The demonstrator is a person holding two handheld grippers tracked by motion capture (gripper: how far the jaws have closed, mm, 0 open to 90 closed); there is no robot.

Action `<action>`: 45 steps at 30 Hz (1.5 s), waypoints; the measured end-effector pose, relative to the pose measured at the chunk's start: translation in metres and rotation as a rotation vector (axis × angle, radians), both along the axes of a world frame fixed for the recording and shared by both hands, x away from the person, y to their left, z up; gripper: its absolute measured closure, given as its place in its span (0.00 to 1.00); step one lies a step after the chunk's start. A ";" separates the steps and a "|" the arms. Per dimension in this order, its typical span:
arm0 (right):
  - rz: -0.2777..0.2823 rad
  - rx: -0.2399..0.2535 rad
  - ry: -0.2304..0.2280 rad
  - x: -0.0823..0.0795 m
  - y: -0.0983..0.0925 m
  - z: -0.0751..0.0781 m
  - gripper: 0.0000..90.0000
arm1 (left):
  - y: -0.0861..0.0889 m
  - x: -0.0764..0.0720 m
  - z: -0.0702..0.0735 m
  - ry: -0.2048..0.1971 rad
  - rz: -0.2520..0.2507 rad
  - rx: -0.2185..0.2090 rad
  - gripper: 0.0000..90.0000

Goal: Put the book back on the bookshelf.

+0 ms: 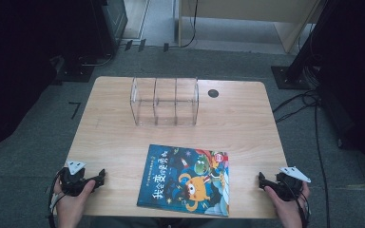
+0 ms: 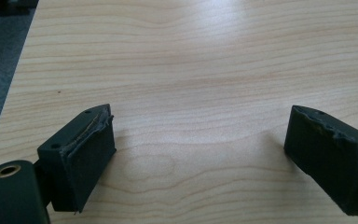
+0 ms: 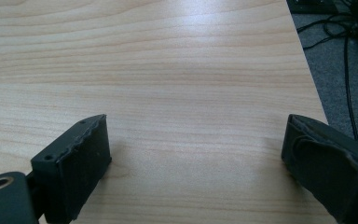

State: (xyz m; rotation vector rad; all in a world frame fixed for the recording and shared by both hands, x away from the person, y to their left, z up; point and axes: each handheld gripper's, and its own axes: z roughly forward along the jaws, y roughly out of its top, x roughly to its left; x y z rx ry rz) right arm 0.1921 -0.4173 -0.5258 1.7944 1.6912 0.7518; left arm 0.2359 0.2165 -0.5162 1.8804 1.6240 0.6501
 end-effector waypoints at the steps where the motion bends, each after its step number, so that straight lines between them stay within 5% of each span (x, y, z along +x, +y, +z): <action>1: 0.002 0.000 -0.002 0.000 0.000 0.000 0.09 | 0.001 0.001 0.001 0.003 0.013 -0.020 0.10; 5: -0.008 0.002 -0.016 -0.004 0.001 0.003 0.17 | -0.003 0.003 0.004 -0.002 0.002 -0.071 0.10; 13: 0.025 0.048 -0.054 -0.006 0.016 0.012 0.20 | -0.027 0.004 0.012 -0.026 -0.061 -0.089 0.10; 23: 0.088 0.106 -0.075 -0.004 0.042 0.018 0.26 | -0.054 0.004 0.010 -0.009 -0.137 -0.125 0.10; 45: 0.232 0.234 -0.041 -0.003 0.097 0.018 0.58 | -0.106 -0.003 0.008 0.052 -0.299 -0.211 0.11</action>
